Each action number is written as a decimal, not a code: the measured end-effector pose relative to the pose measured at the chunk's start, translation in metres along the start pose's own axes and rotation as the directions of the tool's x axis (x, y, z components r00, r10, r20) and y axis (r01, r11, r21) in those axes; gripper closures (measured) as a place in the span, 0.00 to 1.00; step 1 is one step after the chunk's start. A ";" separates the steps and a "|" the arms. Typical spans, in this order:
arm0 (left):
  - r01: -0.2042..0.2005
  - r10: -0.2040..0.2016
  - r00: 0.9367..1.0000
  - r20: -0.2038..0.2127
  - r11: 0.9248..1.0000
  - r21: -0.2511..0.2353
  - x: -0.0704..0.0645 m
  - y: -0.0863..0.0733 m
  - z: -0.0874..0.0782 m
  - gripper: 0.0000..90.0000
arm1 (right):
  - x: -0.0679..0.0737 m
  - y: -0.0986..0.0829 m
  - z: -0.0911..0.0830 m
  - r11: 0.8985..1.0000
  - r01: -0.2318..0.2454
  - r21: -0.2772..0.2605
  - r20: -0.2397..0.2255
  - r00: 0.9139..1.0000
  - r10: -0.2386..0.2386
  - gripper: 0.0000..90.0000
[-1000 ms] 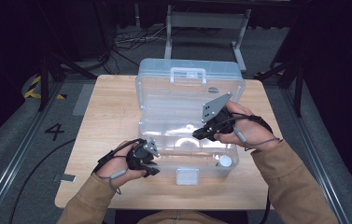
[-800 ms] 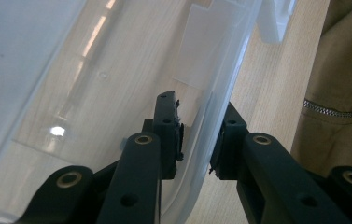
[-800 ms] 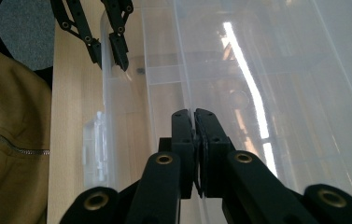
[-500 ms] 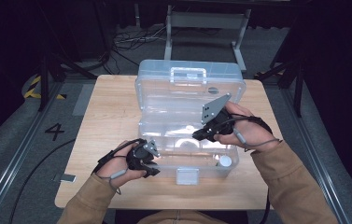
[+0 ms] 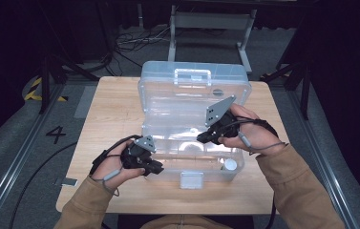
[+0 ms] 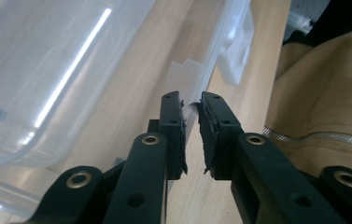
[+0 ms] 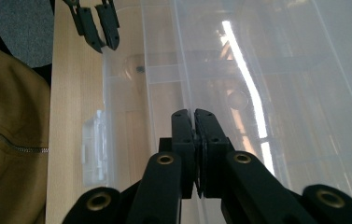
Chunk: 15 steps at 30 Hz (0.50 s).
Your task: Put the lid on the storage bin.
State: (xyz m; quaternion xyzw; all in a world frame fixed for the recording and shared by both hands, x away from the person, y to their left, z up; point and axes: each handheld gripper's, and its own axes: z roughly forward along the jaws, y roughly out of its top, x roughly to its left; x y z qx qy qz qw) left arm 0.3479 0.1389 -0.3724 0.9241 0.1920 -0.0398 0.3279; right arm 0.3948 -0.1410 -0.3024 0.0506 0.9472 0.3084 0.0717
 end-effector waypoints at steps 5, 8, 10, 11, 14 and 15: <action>0.017 -0.016 1.000 0.017 0.998 -0.058 0.002 0.002 -0.013 0.94 | 0.000 0.000 0.000 1.000 0.000 0.002 0.003 1.000 0.000 0.98; 0.023 -0.021 0.999 0.024 0.995 -0.096 0.004 0.003 -0.021 0.96 | 0.001 0.000 0.000 1.000 0.000 0.002 0.005 1.000 0.000 0.98; 0.028 -0.026 0.999 0.021 0.992 -0.121 0.005 0.005 -0.028 0.97 | 0.001 0.000 0.000 1.000 0.000 0.001 0.006 1.000 0.000 0.98; 0.031 -0.029 0.999 0.019 0.991 -0.133 0.006 0.005 -0.031 0.98 | 0.001 0.000 0.000 1.000 -0.001 0.001 0.007 1.000 0.001 0.98; 0.044 -0.041 0.999 0.019 0.981 -0.188 0.008 0.008 -0.042 0.99 | 0.001 0.000 0.000 1.000 -0.003 0.001 0.010 1.000 0.003 0.98; 0.048 -0.046 0.999 0.014 0.976 -0.212 0.009 0.009 -0.046 0.99 | 0.001 0.000 0.000 1.000 -0.003 0.000 0.009 1.000 0.003 0.98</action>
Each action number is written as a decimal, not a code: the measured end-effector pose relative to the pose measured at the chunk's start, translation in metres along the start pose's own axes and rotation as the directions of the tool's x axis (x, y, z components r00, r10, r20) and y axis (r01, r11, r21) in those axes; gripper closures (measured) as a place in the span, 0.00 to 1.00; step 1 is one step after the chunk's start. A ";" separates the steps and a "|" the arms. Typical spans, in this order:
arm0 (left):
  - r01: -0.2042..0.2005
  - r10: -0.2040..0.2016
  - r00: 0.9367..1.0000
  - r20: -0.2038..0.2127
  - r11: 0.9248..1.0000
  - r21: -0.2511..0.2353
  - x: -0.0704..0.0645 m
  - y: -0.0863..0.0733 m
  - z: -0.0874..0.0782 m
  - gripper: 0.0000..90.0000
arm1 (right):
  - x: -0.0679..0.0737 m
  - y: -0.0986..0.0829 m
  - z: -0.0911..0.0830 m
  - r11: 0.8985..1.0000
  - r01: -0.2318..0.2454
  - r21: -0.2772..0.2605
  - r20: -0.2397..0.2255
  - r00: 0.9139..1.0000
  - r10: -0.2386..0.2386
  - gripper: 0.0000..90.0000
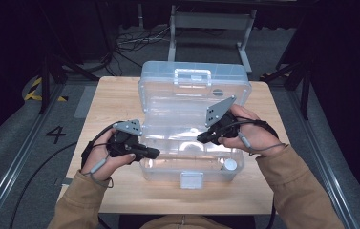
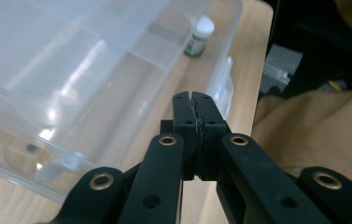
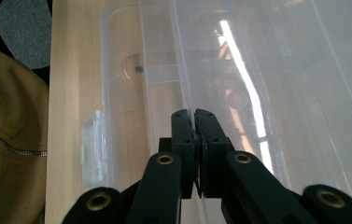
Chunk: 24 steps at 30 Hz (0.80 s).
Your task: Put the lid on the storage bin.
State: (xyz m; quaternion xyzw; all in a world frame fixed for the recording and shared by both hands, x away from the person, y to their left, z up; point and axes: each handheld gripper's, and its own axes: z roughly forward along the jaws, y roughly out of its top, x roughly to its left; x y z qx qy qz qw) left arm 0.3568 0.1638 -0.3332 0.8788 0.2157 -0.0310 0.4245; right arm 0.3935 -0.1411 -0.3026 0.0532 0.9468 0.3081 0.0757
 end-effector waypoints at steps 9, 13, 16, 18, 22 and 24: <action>0.041 -0.047 0.998 -0.049 0.991 -0.124 0.007 0.006 -0.020 1.00 | 0.001 0.000 0.000 1.000 -0.003 0.000 0.005 1.000 0.003 0.98; 0.051 -0.066 0.994 -0.089 0.985 -0.163 0.010 0.008 -0.024 1.00 | 0.001 0.000 0.000 1.000 -0.001 -0.001 0.006 1.000 0.001 0.98; 0.055 -0.076 0.992 -0.101 0.980 -0.190 0.012 0.009 -0.025 1.00 | 0.001 0.000 0.000 1.000 0.001 -0.001 0.007 1.000 -0.001 0.98; 0.057 -0.082 0.990 -0.115 0.977 -0.205 0.014 0.010 -0.026 1.00 | 0.002 0.000 0.000 1.000 0.001 -0.001 0.006 1.000 -0.001 0.98; 0.066 -0.099 0.987 -0.127 0.968 -0.242 0.017 0.012 -0.028 1.00 | 0.002 0.000 0.000 1.000 0.002 -0.001 0.008 1.000 -0.002 0.98; 0.070 -0.106 0.985 -0.135 0.965 -0.252 0.018 0.012 -0.029 1.00 | 0.002 0.000 0.000 1.000 0.002 -0.001 0.011 1.000 -0.002 0.98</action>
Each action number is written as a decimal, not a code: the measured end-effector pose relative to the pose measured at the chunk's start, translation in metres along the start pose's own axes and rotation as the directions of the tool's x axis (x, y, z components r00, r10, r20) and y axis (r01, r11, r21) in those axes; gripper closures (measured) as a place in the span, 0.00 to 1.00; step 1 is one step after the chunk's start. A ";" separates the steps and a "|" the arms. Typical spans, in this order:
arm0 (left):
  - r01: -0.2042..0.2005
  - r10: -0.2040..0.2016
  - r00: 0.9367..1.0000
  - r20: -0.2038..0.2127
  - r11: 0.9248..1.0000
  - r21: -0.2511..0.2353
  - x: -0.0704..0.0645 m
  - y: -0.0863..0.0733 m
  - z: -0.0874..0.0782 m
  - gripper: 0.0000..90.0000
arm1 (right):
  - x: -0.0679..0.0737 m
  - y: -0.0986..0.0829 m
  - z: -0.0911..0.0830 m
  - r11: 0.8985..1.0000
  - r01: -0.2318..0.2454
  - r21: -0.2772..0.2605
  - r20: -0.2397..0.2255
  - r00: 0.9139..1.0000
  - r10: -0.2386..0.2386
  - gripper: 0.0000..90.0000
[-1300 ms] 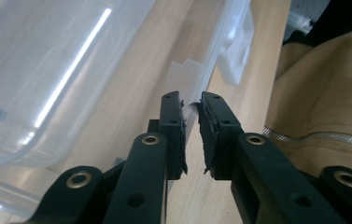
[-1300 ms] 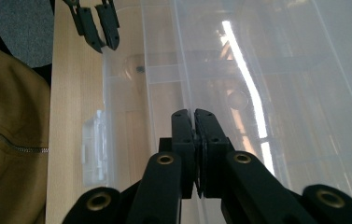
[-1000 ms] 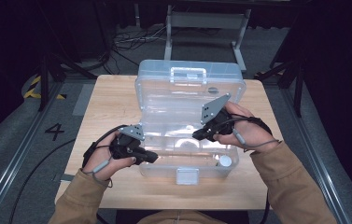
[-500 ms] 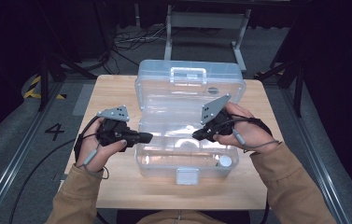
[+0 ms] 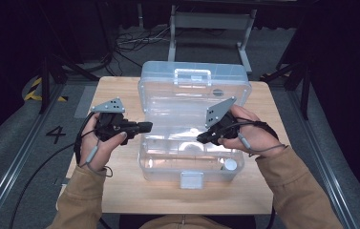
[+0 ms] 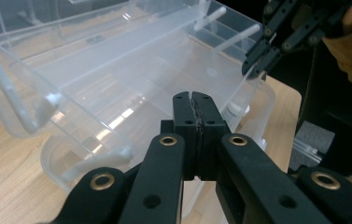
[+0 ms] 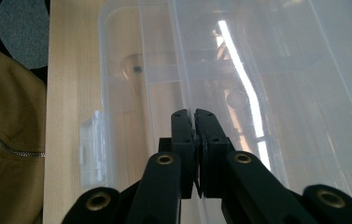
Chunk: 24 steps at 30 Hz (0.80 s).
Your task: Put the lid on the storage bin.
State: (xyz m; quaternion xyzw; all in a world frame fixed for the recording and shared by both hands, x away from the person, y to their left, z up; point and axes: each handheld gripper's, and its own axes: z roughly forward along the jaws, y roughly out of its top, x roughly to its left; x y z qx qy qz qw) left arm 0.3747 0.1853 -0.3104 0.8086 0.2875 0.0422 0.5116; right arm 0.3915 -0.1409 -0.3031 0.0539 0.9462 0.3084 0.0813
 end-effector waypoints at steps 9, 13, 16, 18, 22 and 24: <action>0.014 -0.016 0.998 -0.069 0.999 -0.031 0.004 0.003 0.000 1.00 | 0.002 -0.001 0.000 1.000 0.005 -0.001 0.007 1.000 -0.005 0.98; 0.017 -0.021 0.996 -0.084 0.999 -0.039 0.005 0.005 0.001 1.00 | 0.003 -0.001 0.000 1.000 0.005 -0.002 0.009 1.000 -0.005 0.98; 0.026 -0.030 0.994 -0.101 0.999 -0.041 0.005 0.005 0.001 1.00 | 0.004 -0.002 0.000 1.000 0.005 -0.003 0.010 1.000 -0.005 0.98; 0.024 -0.030 0.993 -0.117 0.999 -0.048 0.006 0.006 0.001 1.00 | 0.004 -0.002 0.001 1.000 0.005 -0.004 0.010 1.000 -0.005 0.98; 0.021 -0.030 0.988 -0.150 0.998 -0.059 0.005 0.006 0.000 1.00 | 0.006 -0.003 0.001 1.000 0.007 -0.007 0.011 1.000 -0.007 0.98; 0.022 -0.032 0.988 -0.152 0.998 -0.063 0.005 0.006 -0.001 1.00 | 0.006 -0.003 0.001 1.000 0.009 -0.007 0.013 1.000 -0.009 0.97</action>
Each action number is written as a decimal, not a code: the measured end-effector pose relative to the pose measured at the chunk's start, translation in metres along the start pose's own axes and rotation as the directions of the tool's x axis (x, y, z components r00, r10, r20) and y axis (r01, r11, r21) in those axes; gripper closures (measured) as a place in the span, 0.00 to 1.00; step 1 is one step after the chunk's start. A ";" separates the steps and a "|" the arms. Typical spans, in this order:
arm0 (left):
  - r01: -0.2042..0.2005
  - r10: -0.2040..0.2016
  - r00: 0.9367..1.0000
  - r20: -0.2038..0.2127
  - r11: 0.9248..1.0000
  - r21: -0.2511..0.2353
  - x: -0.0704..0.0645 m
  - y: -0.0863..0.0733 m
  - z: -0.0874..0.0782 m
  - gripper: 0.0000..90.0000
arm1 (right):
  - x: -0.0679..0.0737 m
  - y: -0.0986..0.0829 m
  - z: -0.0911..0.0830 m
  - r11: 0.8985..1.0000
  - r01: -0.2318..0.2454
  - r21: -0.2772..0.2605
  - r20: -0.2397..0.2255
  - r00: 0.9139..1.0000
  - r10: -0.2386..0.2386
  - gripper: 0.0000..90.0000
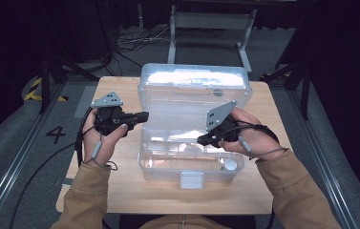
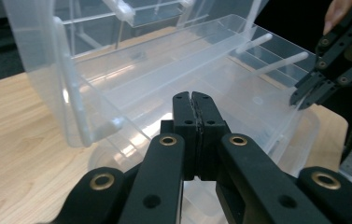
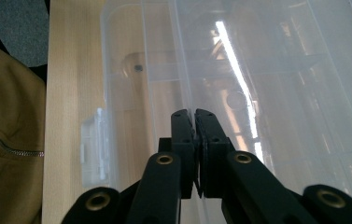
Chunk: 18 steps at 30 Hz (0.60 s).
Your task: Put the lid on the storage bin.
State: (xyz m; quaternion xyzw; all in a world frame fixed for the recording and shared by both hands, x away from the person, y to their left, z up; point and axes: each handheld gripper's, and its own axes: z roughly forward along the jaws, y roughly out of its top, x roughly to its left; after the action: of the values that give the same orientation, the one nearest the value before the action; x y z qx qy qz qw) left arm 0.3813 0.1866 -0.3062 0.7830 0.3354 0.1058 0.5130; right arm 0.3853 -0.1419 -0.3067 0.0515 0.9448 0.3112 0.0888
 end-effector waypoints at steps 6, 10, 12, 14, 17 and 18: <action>0.013 -0.013 1.000 -0.015 1.000 -0.016 0.002 0.000 -0.001 1.00 | 0.002 0.000 0.000 1.000 0.003 0.004 0.009 1.000 -0.003 0.97; 0.019 -0.019 1.000 -0.019 0.999 -0.027 0.003 0.001 0.000 1.00 | 0.004 -0.002 0.001 1.000 0.000 0.000 0.009 1.000 0.000 0.97; 0.024 -0.024 0.999 -0.023 0.999 -0.030 0.003 0.001 0.001 1.00 | 0.005 -0.003 0.001 1.000 0.000 -0.001 0.008 1.000 0.000 0.97; 0.019 -0.020 0.999 -0.025 0.999 -0.029 0.004 0.001 0.002 1.00 | 0.007 -0.004 0.001 1.000 -0.002 -0.001 0.013 1.000 0.002 0.97; 0.020 -0.021 0.999 -0.038 0.999 -0.039 0.004 0.002 0.003 1.00 | 0.010 -0.005 0.002 1.000 0.005 -0.002 0.024 1.000 -0.005 0.97; 0.020 -0.021 0.999 -0.038 0.999 -0.039 0.004 0.002 0.003 1.00 | 0.010 -0.005 0.002 1.000 0.005 -0.002 0.024 1.000 -0.005 0.97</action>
State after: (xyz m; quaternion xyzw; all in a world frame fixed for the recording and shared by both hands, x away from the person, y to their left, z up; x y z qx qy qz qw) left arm 0.3866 0.1865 -0.3070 0.7673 0.3512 0.1221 0.5225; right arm 0.3754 -0.1429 -0.3123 0.0526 0.9435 0.3111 0.1009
